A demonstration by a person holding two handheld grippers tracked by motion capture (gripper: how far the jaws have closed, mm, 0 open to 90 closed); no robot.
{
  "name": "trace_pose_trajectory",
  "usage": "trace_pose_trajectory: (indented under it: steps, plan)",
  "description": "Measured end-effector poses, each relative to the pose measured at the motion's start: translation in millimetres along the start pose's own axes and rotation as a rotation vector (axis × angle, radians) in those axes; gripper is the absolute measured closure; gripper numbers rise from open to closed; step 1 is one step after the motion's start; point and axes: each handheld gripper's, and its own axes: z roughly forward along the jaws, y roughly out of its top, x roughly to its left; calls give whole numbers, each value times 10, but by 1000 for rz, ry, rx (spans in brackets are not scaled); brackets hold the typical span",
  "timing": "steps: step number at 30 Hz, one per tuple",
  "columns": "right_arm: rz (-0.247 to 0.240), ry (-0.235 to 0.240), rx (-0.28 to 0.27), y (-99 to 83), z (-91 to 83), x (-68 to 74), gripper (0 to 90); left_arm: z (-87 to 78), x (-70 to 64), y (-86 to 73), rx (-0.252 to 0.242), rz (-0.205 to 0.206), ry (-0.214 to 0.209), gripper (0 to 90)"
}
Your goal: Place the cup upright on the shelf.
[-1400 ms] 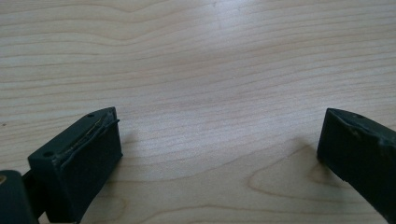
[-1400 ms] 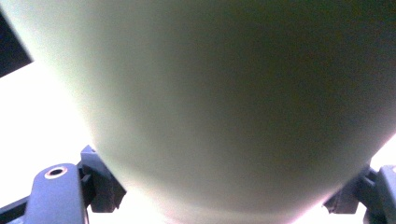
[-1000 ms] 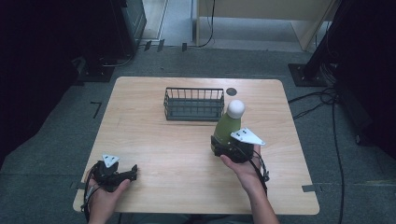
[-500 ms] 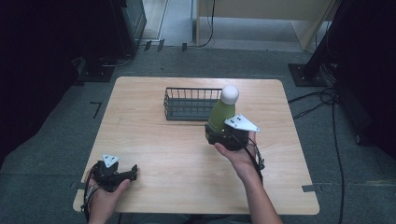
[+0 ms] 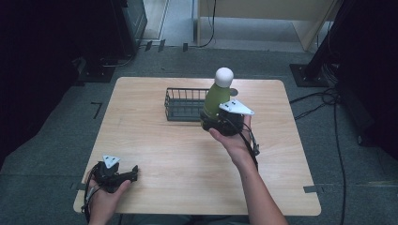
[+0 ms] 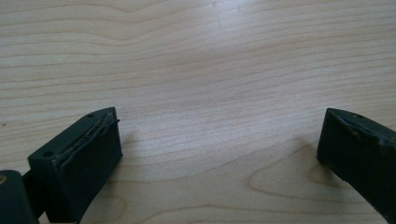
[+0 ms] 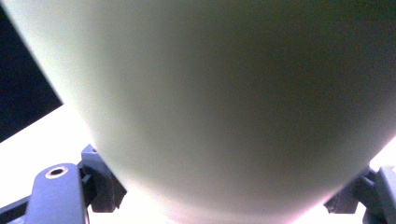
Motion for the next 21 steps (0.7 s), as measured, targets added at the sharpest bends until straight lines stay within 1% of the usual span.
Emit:
trace_pose_trajectory:
  steps: [8,11,14,21]
  plan:
    - [-3,-9,-2,186,163,-15,198,0,0,0,1,0,0,0]
    - [3,-11,-2,243,225,-28,197,0,1,0,1,1,-1,0]
    - [2,-21,-2,303,293,-50,198,-1,1,0,2,2,0,0]
    - [4,-36,1,393,417,-99,198,-1,0,0,1,1,0,0]
